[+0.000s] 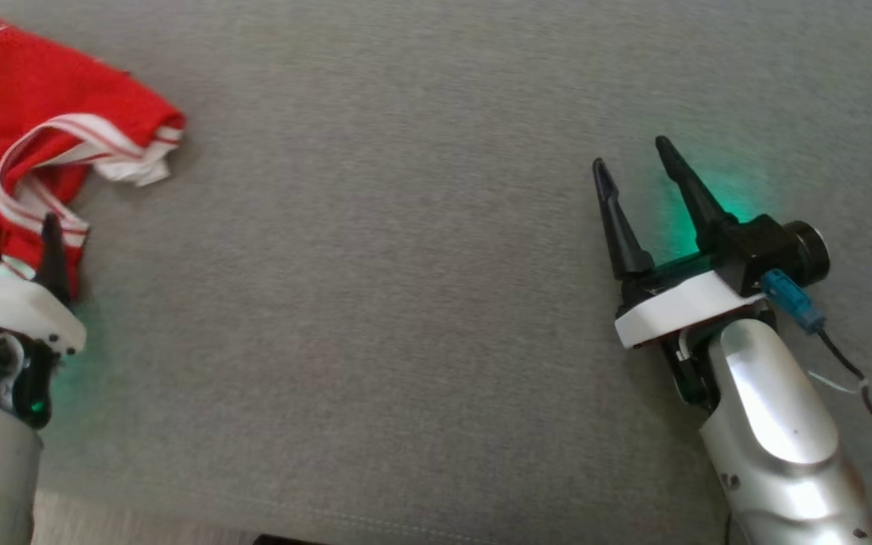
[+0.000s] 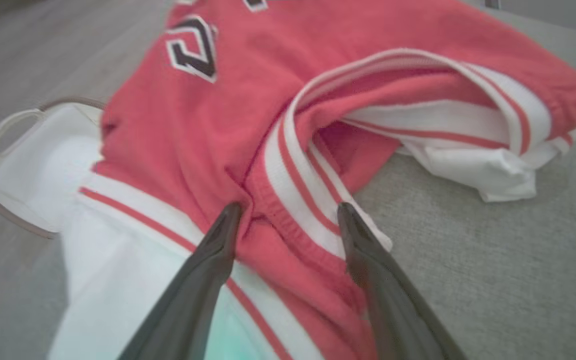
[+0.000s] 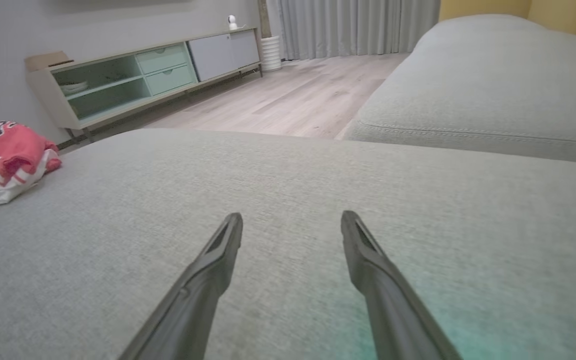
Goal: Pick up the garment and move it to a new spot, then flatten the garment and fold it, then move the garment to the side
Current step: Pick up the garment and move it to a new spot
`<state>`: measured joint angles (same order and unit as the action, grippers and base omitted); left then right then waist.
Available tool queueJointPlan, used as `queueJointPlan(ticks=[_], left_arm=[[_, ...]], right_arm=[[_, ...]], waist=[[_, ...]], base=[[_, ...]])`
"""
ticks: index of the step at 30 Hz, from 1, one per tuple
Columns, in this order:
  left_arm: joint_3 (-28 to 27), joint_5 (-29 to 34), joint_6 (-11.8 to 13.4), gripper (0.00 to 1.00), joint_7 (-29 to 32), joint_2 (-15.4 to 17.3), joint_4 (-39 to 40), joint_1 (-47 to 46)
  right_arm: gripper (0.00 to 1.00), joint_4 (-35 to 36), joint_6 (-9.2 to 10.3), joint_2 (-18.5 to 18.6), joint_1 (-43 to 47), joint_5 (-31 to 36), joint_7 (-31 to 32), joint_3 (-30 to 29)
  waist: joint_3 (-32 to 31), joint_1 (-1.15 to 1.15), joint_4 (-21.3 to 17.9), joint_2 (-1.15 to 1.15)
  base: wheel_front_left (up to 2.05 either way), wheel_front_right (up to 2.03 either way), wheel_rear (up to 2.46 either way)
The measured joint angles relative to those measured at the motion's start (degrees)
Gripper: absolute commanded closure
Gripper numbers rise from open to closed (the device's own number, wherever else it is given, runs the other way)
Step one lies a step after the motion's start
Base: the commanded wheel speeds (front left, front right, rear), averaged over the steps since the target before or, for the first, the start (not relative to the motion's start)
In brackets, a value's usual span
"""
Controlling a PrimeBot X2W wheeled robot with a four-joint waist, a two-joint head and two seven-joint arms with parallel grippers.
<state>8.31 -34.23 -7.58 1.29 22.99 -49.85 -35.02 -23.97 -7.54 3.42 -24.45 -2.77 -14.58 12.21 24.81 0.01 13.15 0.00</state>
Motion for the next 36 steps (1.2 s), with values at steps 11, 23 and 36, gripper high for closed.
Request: queueJointPlan(ticks=[11, 23, 36], left_arm=[[7.51, -4.79, 0.0, 1.0, -6.68, 8.72, 3.65, -0.86], [24.09, -5.45, 0.0, 1.0, -11.14, 11.48, 22.58, -11.6], [33.55, -6.94, 2.01, 0.85, -13.95, -9.81, 23.29, -11.99]], right_arm=[[0.0, -0.42, 0.0, 0.02, 0.79, -2.99, -0.12, -1.52], [0.0, -1.07, 0.0, -0.04, 5.42, -9.64, -0.11, 0.63], [0.0, -0.92, 0.0, -0.11, 8.45, -11.54, -0.11, 1.65]], waist=[[-1.87, -0.01, -4.22, 0.0], [-9.86, -0.02, -10.84, 0.0], [-14.36, -0.01, -23.74, 0.0]], base=[[0.0, 0.0, 0.0], [0.0, 0.0, 0.0], [0.0, 0.0, 0.0]])
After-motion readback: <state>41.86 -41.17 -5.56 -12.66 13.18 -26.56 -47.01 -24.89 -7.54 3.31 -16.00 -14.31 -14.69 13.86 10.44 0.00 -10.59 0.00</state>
